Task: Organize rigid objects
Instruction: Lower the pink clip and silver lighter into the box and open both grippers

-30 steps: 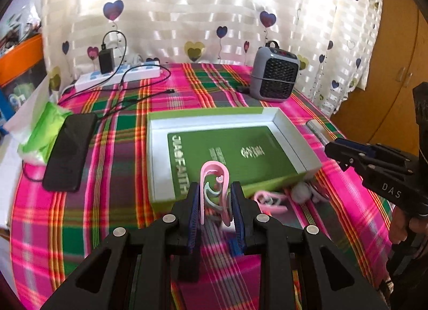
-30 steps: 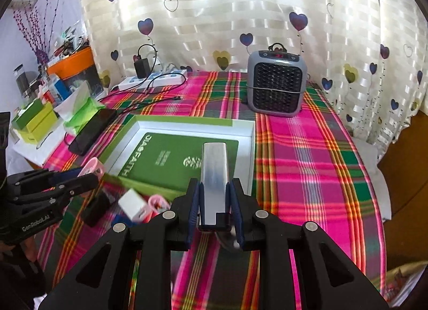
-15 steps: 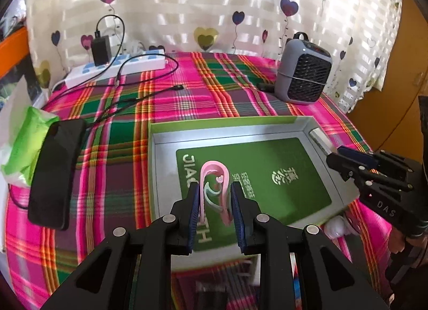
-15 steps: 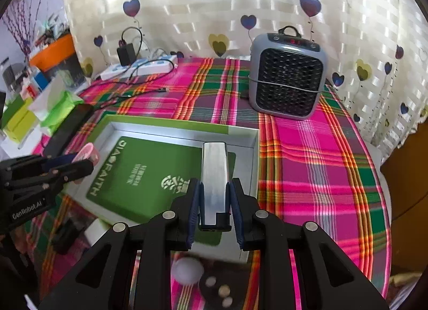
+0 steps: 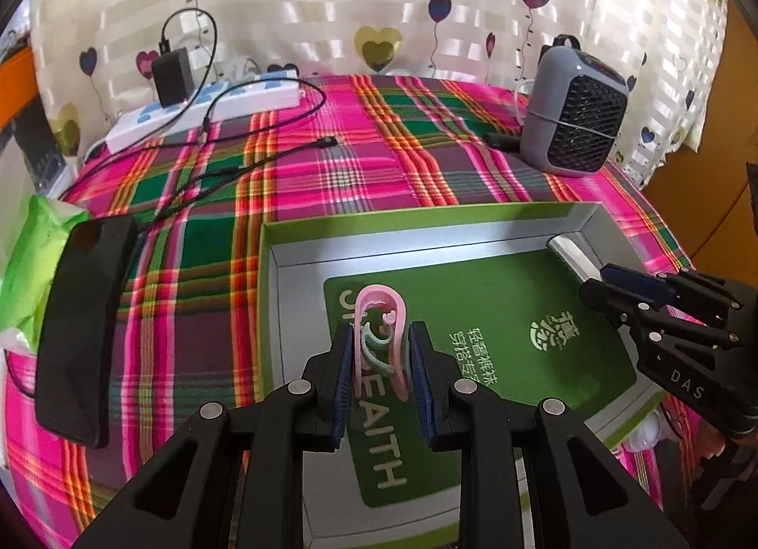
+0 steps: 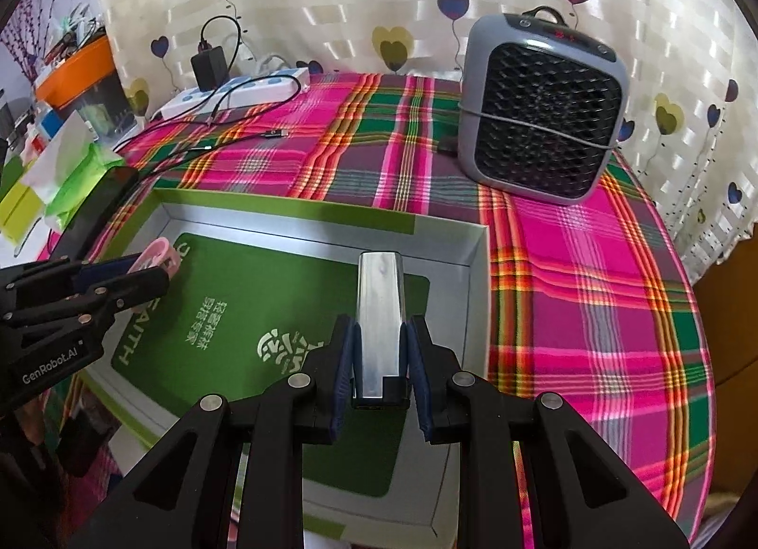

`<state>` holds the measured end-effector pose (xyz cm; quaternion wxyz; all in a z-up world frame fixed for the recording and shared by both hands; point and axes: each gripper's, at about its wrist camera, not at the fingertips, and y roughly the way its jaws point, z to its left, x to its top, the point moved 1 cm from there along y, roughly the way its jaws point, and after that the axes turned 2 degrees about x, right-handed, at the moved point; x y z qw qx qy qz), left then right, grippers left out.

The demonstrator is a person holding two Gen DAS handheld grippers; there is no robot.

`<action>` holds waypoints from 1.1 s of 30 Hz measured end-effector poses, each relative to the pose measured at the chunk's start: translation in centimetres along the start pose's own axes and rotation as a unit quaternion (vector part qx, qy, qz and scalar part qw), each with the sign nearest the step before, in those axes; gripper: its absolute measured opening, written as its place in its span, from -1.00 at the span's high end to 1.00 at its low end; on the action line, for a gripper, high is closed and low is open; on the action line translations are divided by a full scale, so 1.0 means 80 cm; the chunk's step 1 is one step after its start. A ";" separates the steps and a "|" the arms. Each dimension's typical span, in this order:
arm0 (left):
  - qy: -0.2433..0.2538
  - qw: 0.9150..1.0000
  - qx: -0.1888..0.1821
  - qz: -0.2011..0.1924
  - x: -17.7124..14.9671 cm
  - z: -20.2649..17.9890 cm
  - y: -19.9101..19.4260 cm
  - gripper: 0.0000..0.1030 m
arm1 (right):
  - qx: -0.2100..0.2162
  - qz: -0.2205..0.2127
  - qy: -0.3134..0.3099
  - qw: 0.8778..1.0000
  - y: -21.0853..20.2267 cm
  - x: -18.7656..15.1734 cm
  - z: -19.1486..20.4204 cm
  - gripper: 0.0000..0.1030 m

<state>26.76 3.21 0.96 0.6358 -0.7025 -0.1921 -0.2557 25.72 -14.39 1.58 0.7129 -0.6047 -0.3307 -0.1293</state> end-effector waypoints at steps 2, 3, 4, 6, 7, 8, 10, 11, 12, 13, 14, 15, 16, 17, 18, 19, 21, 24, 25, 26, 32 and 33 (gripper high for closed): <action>0.004 1.000 0.004 -0.001 0.000 0.000 0.002 0.56 | 0.000 0.002 -0.002 1.000 0.003 0.000 0.001 0.53; 0.008 1.000 0.006 -0.001 0.000 -0.001 0.003 0.56 | 0.000 0.003 -0.003 1.000 0.005 0.001 0.001 0.53; 0.009 1.000 0.005 0.000 0.001 -0.002 0.003 0.56 | -0.001 0.003 -0.003 1.000 0.006 0.001 0.001 0.53; 0.011 1.000 0.006 -0.002 0.001 -0.002 0.004 0.56 | 0.000 0.004 0.000 1.000 0.009 0.002 0.000 0.53; 0.011 1.000 0.007 -0.001 0.001 -0.002 0.005 0.56 | 0.000 0.003 0.000 1.000 0.009 0.001 0.000 0.53; 0.011 1.000 0.008 -0.001 0.001 -0.003 0.005 0.56 | -0.001 0.002 -0.001 1.000 0.009 0.001 0.000 0.53; 0.012 1.000 0.008 -0.002 0.001 -0.003 0.005 0.56 | -0.001 0.001 -0.002 1.000 0.009 0.002 0.001 0.53; 0.012 1.000 0.009 -0.002 0.001 -0.003 0.005 0.56 | -0.001 0.001 -0.002 1.000 0.009 0.002 0.001 0.53; 0.013 1.000 0.011 -0.003 0.001 -0.004 0.005 0.56 | -0.001 0.001 -0.002 1.000 0.009 0.003 0.001 0.53; 0.013 1.000 0.012 -0.004 0.001 -0.004 0.005 0.56 | -0.001 0.000 -0.002 1.000 0.009 0.003 0.001 0.53; 0.012 1.000 0.013 -0.005 0.001 -0.004 0.005 0.56 | 0.000 0.000 -0.002 1.000 0.009 0.003 0.001 0.53; 0.011 1.000 0.014 -0.005 0.001 -0.004 0.005 0.56 | 0.000 0.000 -0.002 1.000 0.009 0.002 0.000 0.53; 0.011 1.000 0.015 -0.005 0.001 -0.004 0.005 0.56 | 0.000 0.000 -0.003 1.000 0.009 0.002 0.000 0.53; 0.010 1.000 0.015 -0.005 0.001 -0.004 0.005 0.56 | -0.001 0.000 -0.002 1.000 0.009 0.002 0.000 0.53; 0.009 1.000 0.015 -0.005 0.001 -0.004 0.005 0.56 | -0.001 0.000 -0.001 1.000 0.009 0.002 0.000 0.53; 0.009 1.000 0.016 -0.005 0.002 -0.004 0.005 0.56 | -0.001 0.000 0.000 1.000 0.009 0.002 0.000 0.53; 0.012 1.000 0.021 -0.004 0.002 -0.005 0.006 0.56 | -0.003 0.000 -0.001 1.000 0.009 0.003 0.001 0.53; 0.012 1.000 0.024 -0.004 0.001 -0.006 0.005 0.56 | -0.004 0.001 -0.002 1.000 0.010 0.002 0.003 0.53; 0.010 1.000 0.024 -0.005 0.001 -0.006 0.004 0.56 | -0.004 0.000 -0.001 1.000 0.010 0.002 0.003 0.53; 0.008 1.000 0.024 -0.005 0.001 -0.005 0.004 0.54 | -0.004 0.000 0.001 1.000 0.010 0.002 0.003 0.53; 0.003 1.000 0.015 -0.007 -0.001 -0.005 0.000 0.37 | 0.008 -0.004 0.014 1.000 0.009 0.002 0.001 0.53; 0.003 1.000 0.015 -0.007 -0.001 -0.005 0.000 0.36 | 0.009 -0.004 0.016 1.000 0.008 0.002 0.001 0.53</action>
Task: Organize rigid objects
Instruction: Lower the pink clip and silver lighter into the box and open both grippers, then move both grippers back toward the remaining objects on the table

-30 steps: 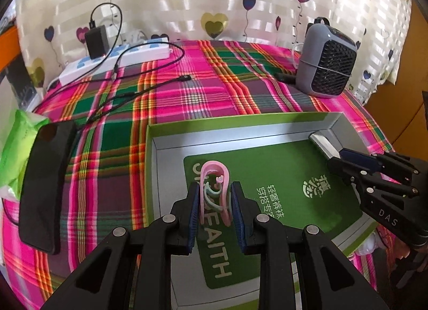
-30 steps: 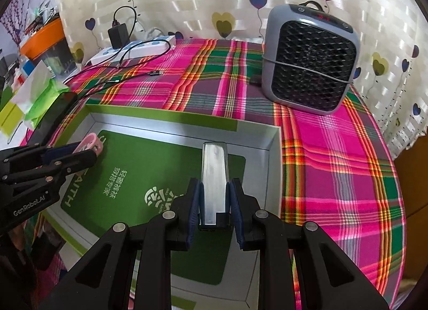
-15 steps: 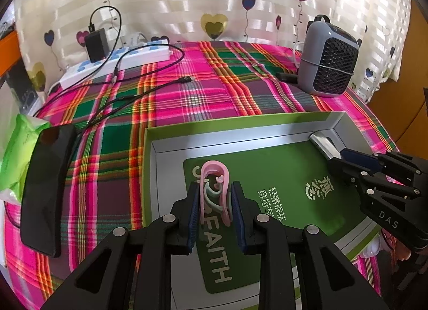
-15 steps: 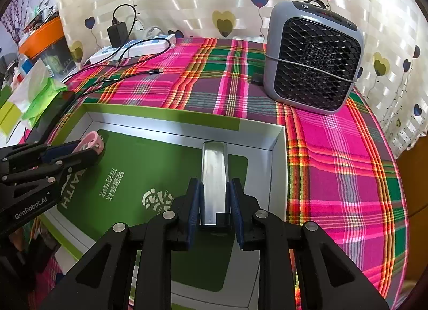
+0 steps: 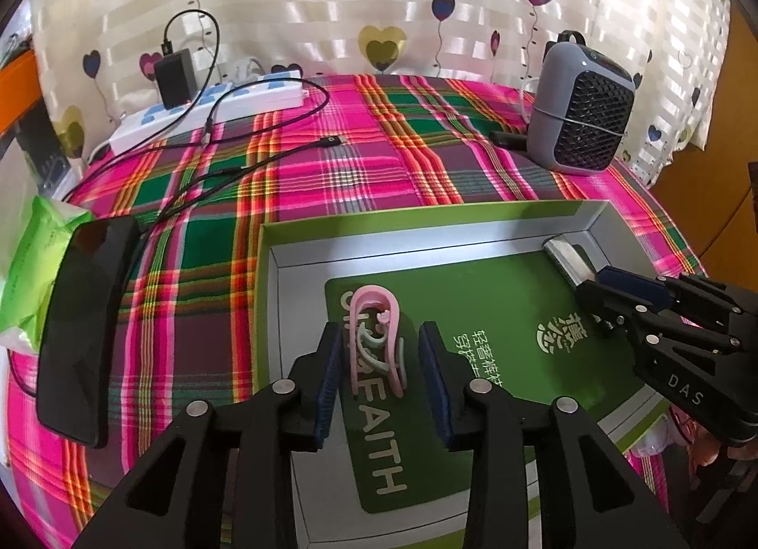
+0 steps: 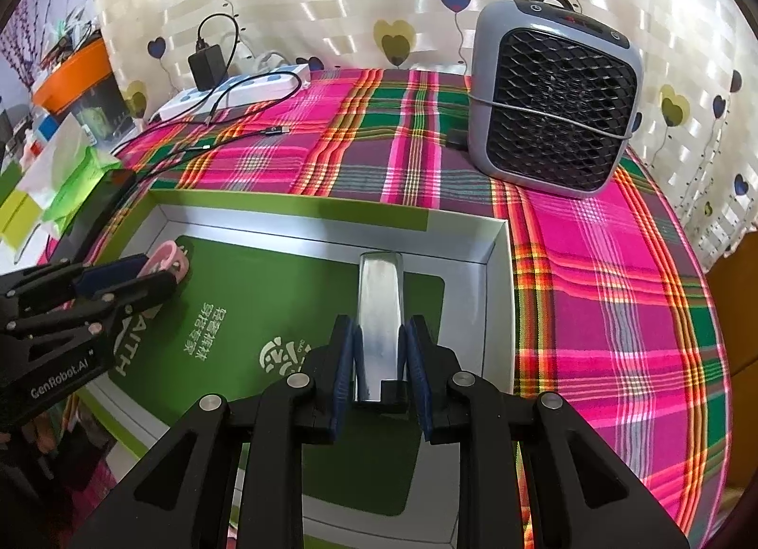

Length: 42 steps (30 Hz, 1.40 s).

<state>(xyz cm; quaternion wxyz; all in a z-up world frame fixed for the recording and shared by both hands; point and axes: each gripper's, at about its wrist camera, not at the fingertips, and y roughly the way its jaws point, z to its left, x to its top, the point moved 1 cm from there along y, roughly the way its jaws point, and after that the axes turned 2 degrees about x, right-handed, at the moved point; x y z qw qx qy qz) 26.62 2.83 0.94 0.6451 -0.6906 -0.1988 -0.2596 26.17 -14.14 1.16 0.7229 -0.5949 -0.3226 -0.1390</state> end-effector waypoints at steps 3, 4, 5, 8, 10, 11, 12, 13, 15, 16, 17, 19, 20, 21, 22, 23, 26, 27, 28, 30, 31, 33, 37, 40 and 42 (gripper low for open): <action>-0.001 1.000 0.000 0.000 -0.001 -0.001 -0.002 0.33 | 0.004 -0.001 0.003 1.000 -0.003 -0.001 0.000 0.38; -0.001 1.000 0.001 0.000 -0.002 -0.001 -0.003 0.32 | 0.005 -0.003 0.004 1.000 -0.004 -0.001 0.001 0.29; -0.002 1.000 0.003 -0.001 -0.003 -0.002 -0.005 0.31 | 0.005 -0.007 0.006 1.000 -0.006 -0.001 0.001 0.27; -0.003 1.000 0.007 -0.004 -0.005 0.000 -0.011 0.29 | 0.007 -0.014 0.009 1.000 -0.013 -0.001 0.001 0.20; -0.004 1.000 0.013 -0.005 -0.009 0.000 -0.016 0.29 | 0.006 -0.018 0.010 1.000 -0.017 -0.002 0.001 0.19; -0.004 1.000 0.016 -0.007 -0.011 -0.001 -0.020 0.29 | 0.006 -0.020 0.010 1.000 -0.020 -0.003 0.002 0.19; -0.005 1.000 0.016 -0.008 -0.013 -0.001 -0.022 0.29 | 0.006 -0.021 0.010 1.000 -0.022 -0.004 0.003 0.19; -0.006 1.000 0.015 -0.009 -0.014 -0.001 -0.026 0.29 | 0.006 -0.022 0.011 1.000 -0.023 -0.004 0.002 0.19; -0.008 1.000 0.013 -0.013 -0.018 -0.002 -0.035 0.29 | 0.007 -0.025 0.014 1.000 -0.028 -0.007 0.003 0.19; -0.008 1.000 0.013 -0.016 -0.020 -0.002 -0.039 0.29 | 0.008 -0.027 0.016 0.999 -0.031 -0.008 0.004 0.19; -0.008 1.000 0.013 -0.017 -0.022 -0.003 -0.043 0.29 | 0.009 -0.029 0.018 0.999 -0.034 -0.010 0.004 0.19; -0.009 1.000 0.012 -0.021 -0.027 -0.003 -0.051 0.29 | 0.010 -0.033 0.021 0.999 -0.041 -0.014 0.005 0.19; -0.009 1.000 0.011 -0.023 -0.031 -0.005 -0.056 0.29 | 0.011 -0.035 0.022 0.999 -0.044 -0.016 0.006 0.19; -0.009 1.000 0.011 -0.024 -0.034 -0.005 -0.060 0.29 | 0.012 -0.037 0.023 0.999 -0.048 -0.018 0.007 0.19; -0.009 1.000 0.013 -0.025 -0.036 -0.006 -0.063 0.29 | 0.013 -0.040 0.024 0.999 -0.053 -0.021 0.007 0.19; -0.006 0.999 0.018 -0.027 -0.039 -0.007 -0.067 0.29 | 0.013 -0.041 0.026 0.999 -0.056 -0.023 0.008 0.19; -0.001 0.999 0.022 -0.032 -0.051 -0.011 -0.080 0.29 | 0.012 -0.046 0.029 0.998 -0.065 -0.031 0.009 0.19; -0.002 0.999 0.020 -0.033 -0.054 -0.012 -0.083 0.29 | 0.013 -0.047 0.030 0.998 -0.069 -0.034 0.009 0.19; -0.002 0.999 0.022 -0.033 -0.057 -0.012 -0.086 0.29 | 0.014 -0.048 0.030 0.998 -0.071 -0.037 0.010 0.19; -0.002 0.999 0.026 -0.035 -0.064 -0.014 -0.095 0.29 | 0.015 -0.050 0.033 0.998 -0.077 -0.042 0.010 0.19; -0.003 0.999 0.026 -0.037 -0.066 -0.015 -0.098 0.29 | 0.014 -0.052 0.032 0.998 -0.079 -0.045 0.011 0.19; -0.006 0.999 0.021 -0.038 -0.073 -0.016 -0.104 0.29 | 0.010 -0.052 0.032 0.998 -0.082 -0.049 0.011 0.19; -0.007 0.999 0.023 -0.042 -0.088 -0.018 -0.117 0.29 | 0.012 -0.054 0.037 0.998 -0.091 -0.061 0.012 0.19; -0.012 0.999 0.022 -0.043 -0.099 -0.018 -0.124 0.29 | 0.012 -0.058 0.040 0.997 -0.098 -0.071 0.011 0.19; -0.011 0.999 0.027 -0.043 -0.105 -0.018 -0.127 0.29 | 0.013 -0.057 0.042 0.997 -0.101 -0.080 0.010 0.19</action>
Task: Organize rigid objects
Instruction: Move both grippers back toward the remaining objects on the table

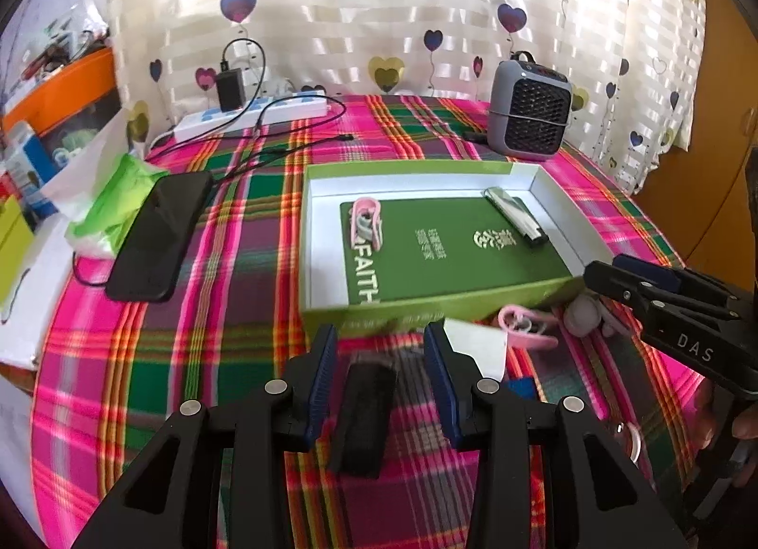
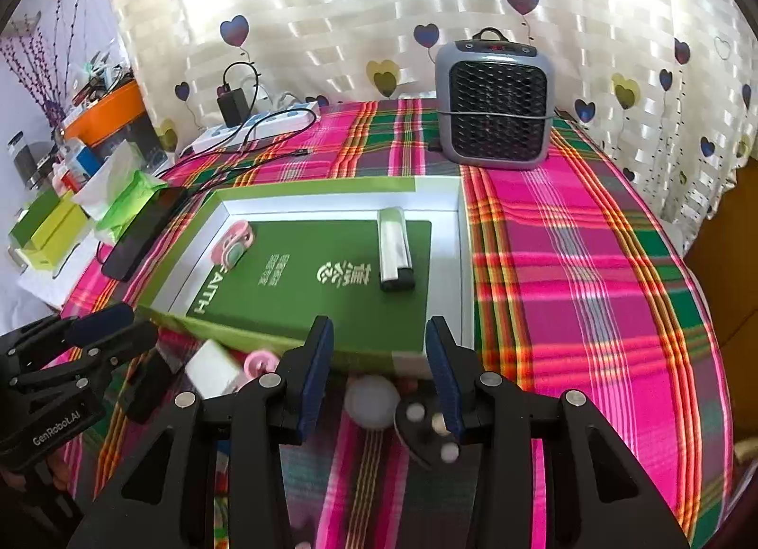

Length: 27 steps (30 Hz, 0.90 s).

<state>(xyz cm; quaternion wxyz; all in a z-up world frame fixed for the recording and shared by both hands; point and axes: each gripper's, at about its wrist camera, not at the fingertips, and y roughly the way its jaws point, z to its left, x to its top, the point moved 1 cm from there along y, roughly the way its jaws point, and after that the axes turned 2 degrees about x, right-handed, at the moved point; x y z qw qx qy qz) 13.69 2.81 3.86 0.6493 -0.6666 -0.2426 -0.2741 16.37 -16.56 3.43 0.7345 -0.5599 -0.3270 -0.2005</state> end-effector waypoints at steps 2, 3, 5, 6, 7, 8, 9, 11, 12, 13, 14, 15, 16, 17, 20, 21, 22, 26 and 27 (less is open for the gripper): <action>-0.002 1.000 -0.002 0.001 -0.006 0.001 -0.003 0.29 | 0.001 0.001 0.004 1.000 -0.003 -0.007 -0.002 0.19; -0.005 1.000 -0.005 0.002 -0.009 0.002 -0.005 0.29 | 0.002 0.002 0.007 1.000 -0.005 -0.011 -0.002 0.19; -0.011 1.000 -0.005 0.002 -0.015 0.004 -0.010 0.29 | 0.004 0.000 0.009 1.000 -0.010 -0.016 -0.002 0.19; -0.012 1.000 -0.004 0.002 -0.018 0.005 -0.012 0.29 | 0.006 -0.002 0.010 1.000 -0.014 -0.020 -0.002 0.19; -0.014 1.000 -0.005 0.003 -0.021 0.007 -0.014 0.29 | 0.007 -0.004 0.010 1.000 -0.017 -0.022 -0.002 0.19; -0.016 1.000 -0.005 0.002 -0.025 0.009 -0.017 0.29 | 0.009 -0.007 0.009 1.000 -0.021 -0.026 -0.002 0.19; -0.017 1.000 -0.003 0.001 -0.028 0.010 -0.019 0.29 | 0.010 -0.008 0.007 1.000 -0.025 -0.030 -0.002 0.19; -0.017 1.000 0.000 -0.001 -0.033 0.012 -0.023 0.29 | 0.009 -0.008 0.011 1.000 -0.031 -0.039 -0.004 0.19; -0.018 1.000 0.004 -0.002 -0.037 0.014 -0.025 0.29 | 0.011 -0.009 0.013 1.000 -0.035 -0.044 -0.005 0.19; -0.020 1.000 0.005 -0.002 -0.039 0.016 -0.027 0.29 | 0.011 -0.010 0.015 1.000 -0.039 -0.048 -0.006 0.19; -0.023 1.000 0.004 -0.003 -0.042 0.019 -0.028 0.29 | 0.012 -0.011 0.016 1.000 -0.043 -0.051 -0.007 0.19; -0.026 1.000 0.004 -0.003 -0.044 0.021 -0.029 0.29 | 0.014 -0.012 0.017 1.000 -0.046 -0.054 -0.008 0.19; -0.028 1.000 0.007 -0.004 -0.046 0.023 -0.029 0.29 | 0.016 -0.011 0.016 1.000 -0.048 -0.057 -0.008 0.19; -0.029 1.000 0.008 -0.003 -0.048 0.025 -0.029 0.29 | 0.018 -0.010 0.013 1.000 -0.051 -0.061 -0.007 0.19; -0.034 0.999 0.008 0.002 -0.056 0.031 -0.028 0.29 | 0.033 -0.013 0.000 0.999 -0.059 -0.072 -0.002 0.19; -0.036 0.999 0.007 0.004 -0.059 0.033 -0.027 0.29 | 0.041 -0.013 -0.005 0.999 -0.061 -0.075 0.001 0.19; -0.036 0.999 0.006 0.004 -0.061 0.034 -0.027 0.29 | 0.046 -0.014 -0.008 0.999 -0.062 -0.078 0.003 0.19; -0.045 0.999 -0.001 0.009 -0.068 0.041 -0.025 0.29 | 0.074 -0.016 -0.022 0.997 -0.067 -0.087 0.011 0.19; -0.048 0.999 -0.003 0.010 -0.069 0.041 -0.024 0.29 | 0.078 -0.016 -0.026 0.996 -0.068 -0.089 0.015 0.19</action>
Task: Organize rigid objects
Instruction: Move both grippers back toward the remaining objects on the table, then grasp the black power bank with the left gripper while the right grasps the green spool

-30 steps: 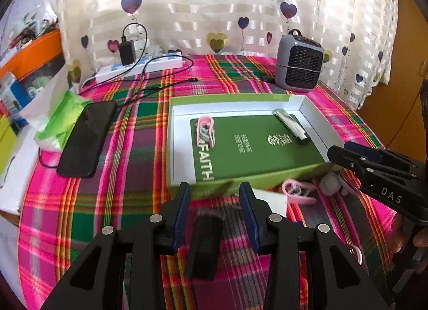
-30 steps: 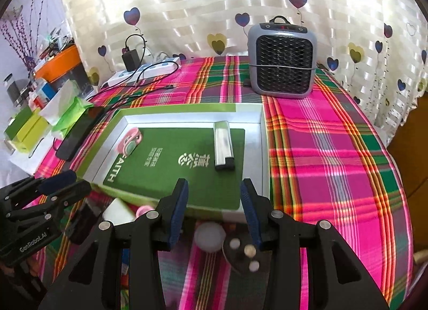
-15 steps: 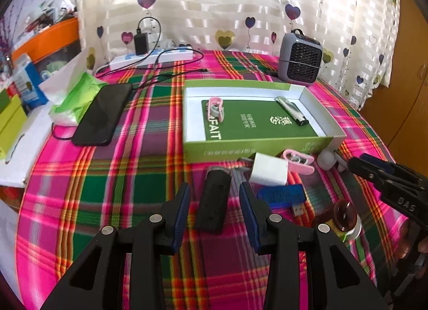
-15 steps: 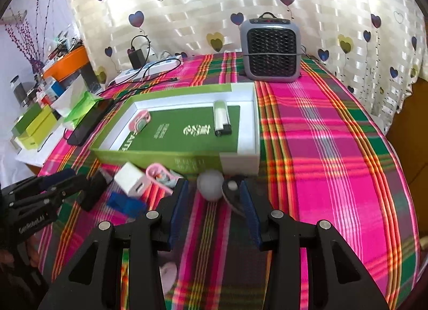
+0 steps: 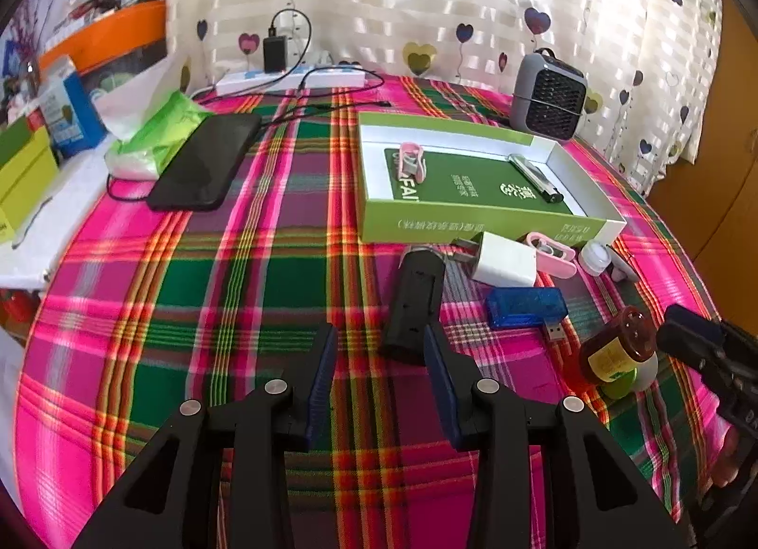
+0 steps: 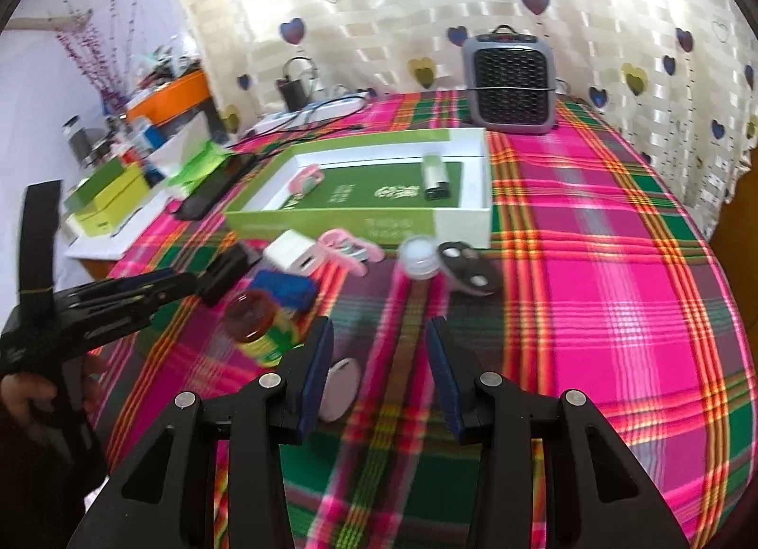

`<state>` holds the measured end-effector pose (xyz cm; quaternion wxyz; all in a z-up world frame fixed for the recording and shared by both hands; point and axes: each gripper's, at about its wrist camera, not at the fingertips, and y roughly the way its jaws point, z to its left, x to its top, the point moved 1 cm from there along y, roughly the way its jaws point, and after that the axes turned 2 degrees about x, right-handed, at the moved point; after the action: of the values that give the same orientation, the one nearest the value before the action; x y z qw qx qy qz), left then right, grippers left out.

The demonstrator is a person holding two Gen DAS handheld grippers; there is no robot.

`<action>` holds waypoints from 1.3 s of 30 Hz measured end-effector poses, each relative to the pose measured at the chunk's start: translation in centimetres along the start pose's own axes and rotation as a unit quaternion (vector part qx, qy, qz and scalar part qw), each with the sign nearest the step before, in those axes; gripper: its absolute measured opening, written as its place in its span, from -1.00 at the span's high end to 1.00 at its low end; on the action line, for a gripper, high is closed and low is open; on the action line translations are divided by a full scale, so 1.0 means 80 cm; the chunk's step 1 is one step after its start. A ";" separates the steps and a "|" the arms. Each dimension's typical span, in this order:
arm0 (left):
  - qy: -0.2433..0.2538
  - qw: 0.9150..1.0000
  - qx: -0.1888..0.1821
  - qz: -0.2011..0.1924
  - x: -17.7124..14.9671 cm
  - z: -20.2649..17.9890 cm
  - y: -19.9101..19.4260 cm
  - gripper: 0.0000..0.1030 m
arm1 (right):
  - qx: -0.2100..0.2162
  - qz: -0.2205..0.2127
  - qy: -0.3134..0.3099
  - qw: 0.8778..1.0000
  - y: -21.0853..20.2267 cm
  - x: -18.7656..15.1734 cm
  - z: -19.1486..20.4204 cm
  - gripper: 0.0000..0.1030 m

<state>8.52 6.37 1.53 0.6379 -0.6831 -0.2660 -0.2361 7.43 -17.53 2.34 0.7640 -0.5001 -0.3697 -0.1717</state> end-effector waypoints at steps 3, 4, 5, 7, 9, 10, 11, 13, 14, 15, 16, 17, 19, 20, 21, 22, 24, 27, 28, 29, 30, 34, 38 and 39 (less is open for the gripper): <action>-0.001 1.000 0.001 -0.001 -0.002 0.002 -0.001 0.29 | 0.012 0.004 -0.008 1.000 0.001 -0.008 0.012 0.19; -0.002 1.000 0.001 -0.001 -0.003 0.002 -0.001 0.29 | 0.014 0.007 -0.011 1.000 0.002 -0.011 0.016 0.19; -0.003 1.000 0.001 -0.001 -0.003 0.003 0.000 0.29 | 0.014 0.010 -0.013 1.000 0.003 -0.013 0.018 0.19; -0.003 1.000 0.000 0.000 -0.004 0.003 0.001 0.29 | 0.010 0.014 -0.017 1.000 0.007 -0.017 0.025 0.01; -0.002 1.000 -0.006 0.000 -0.005 0.002 0.002 0.28 | 0.011 0.018 -0.020 1.000 0.010 -0.019 0.030 -0.07; -0.002 1.000 -0.007 -0.001 -0.005 0.002 0.001 0.28 | 0.012 0.019 -0.020 1.000 0.012 -0.020 0.032 -0.07; -0.001 1.000 -0.008 -0.001 -0.005 0.002 0.001 0.28 | 0.012 0.021 -0.020 1.000 0.013 -0.020 0.033 -0.07; 0.000 1.000 -0.013 0.000 -0.004 0.001 0.002 0.28 | 0.008 0.028 -0.019 0.999 0.017 -0.021 0.037 -0.07; 0.002 1.000 -0.016 0.000 -0.004 0.000 0.002 0.28 | 0.004 0.030 -0.019 0.999 0.019 -0.021 0.038 -0.07; 0.003 1.000 -0.018 0.001 -0.004 0.000 0.002 0.28 | -0.001 0.033 -0.020 0.999 0.022 -0.022 0.039 -0.07; 0.004 1.000 -0.020 0.001 -0.004 -0.001 0.003 0.28 | -0.009 0.037 -0.021 0.999 0.024 -0.022 0.040 -0.07; 0.006 1.000 -0.023 0.001 -0.005 -0.002 0.002 0.28 | -0.018 0.040 -0.021 0.999 0.026 -0.023 0.039 -0.07; 0.011 1.000 -0.028 0.001 -0.005 -0.004 0.003 0.28 | -0.028 0.043 -0.021 0.998 0.027 -0.024 0.038 -0.07; 0.013 0.999 -0.029 0.001 -0.004 -0.005 0.003 0.28 | -0.034 0.044 -0.019 0.998 0.028 -0.024 0.036 -0.07; 0.015 0.999 -0.030 0.002 -0.003 -0.007 0.004 0.28 | -0.037 0.045 -0.018 0.998 0.027 -0.024 0.034 -0.07; 0.016 0.999 -0.029 0.003 -0.002 -0.008 0.005 0.28 | -0.043 0.046 -0.016 0.998 0.027 -0.025 0.032 -0.07; 0.021 0.999 -0.027 0.004 -0.001 -0.010 0.007 0.28 | -0.056 0.048 -0.015 0.997 0.027 -0.025 0.029 -0.07; 0.029 0.999 -0.023 0.006 0.004 -0.014 0.013 0.28 | -0.073 0.050 -0.020 0.996 0.029 -0.024 0.027 -0.07; 0.030 0.999 -0.023 0.007 0.006 -0.014 0.015 0.28 | -0.074 0.052 -0.020 0.996 0.029 -0.024 0.026 -0.07; 0.032 0.999 -0.023 0.007 0.007 -0.015 0.017 0.28 | -0.074 0.053 -0.019 0.996 0.031 -0.023 0.026 -0.07; 0.034 0.999 -0.022 0.009 0.008 -0.016 0.020 0.28 | -0.074 0.055 -0.020 0.996 0.033 -0.023 0.026 -0.07; 0.035 0.999 -0.018 0.015 0.013 -0.016 0.028 0.28 | -0.075 0.057 -0.026 0.995 0.037 -0.020 0.025 -0.07; 0.029 0.999 -0.019 0.026 0.015 -0.014 0.037 0.28 | -0.075 0.058 -0.027 0.995 0.041 -0.015 0.023 -0.07; 0.030 0.999 -0.019 0.027 0.015 -0.015 0.038 0.28 | -0.074 0.058 -0.027 0.995 0.042 -0.014 0.023 -0.07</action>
<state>11.46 5.12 0.16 0.6384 -0.6947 -0.2237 -0.2444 8.07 -14.55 -0.24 0.7231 -0.5807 -0.3468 -0.1400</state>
